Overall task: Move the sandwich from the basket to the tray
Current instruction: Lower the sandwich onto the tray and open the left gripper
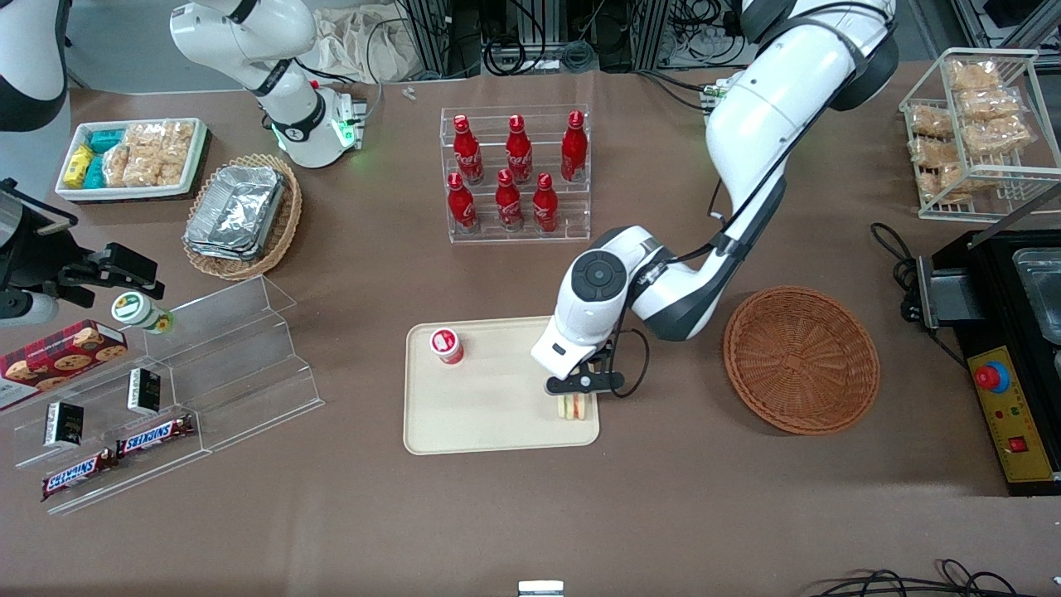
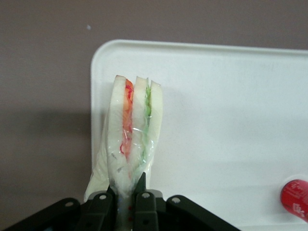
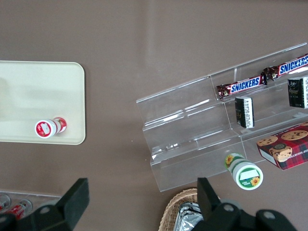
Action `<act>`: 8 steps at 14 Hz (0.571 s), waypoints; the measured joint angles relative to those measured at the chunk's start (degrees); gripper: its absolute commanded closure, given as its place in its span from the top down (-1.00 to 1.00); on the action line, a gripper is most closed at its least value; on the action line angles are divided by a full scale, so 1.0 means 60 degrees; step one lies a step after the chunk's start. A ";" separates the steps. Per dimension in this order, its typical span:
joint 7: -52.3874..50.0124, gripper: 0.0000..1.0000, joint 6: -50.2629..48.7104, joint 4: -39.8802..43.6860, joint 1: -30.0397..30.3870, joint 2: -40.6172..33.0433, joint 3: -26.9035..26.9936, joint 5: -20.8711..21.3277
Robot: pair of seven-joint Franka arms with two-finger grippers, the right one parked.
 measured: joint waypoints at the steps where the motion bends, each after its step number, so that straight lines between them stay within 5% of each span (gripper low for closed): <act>1: 0.0043 -1.00 0.0027 0.0036 -0.0073 0.0067 0.0000 0.0038; 2: 0.0080 -1.00 0.0026 0.0046 -0.0128 0.0087 0.0000 0.0087; 3: 0.0105 -0.76 0.0020 0.0046 -0.0161 0.0109 0.0001 0.0151; 4: 0.0119 -0.02 0.0018 0.0046 -0.0171 0.0160 0.0001 0.0215; 6: 0.0149 0.71 0.0030 0.0062 -0.0168 0.0264 0.0025 0.0262; 7: 0.0167 1.00 0.0030 0.0078 -0.0165 0.0300 0.0047 0.0333; 8: 0.0169 1.00 0.0030 0.0081 -0.0160 0.0345 0.0070 0.0476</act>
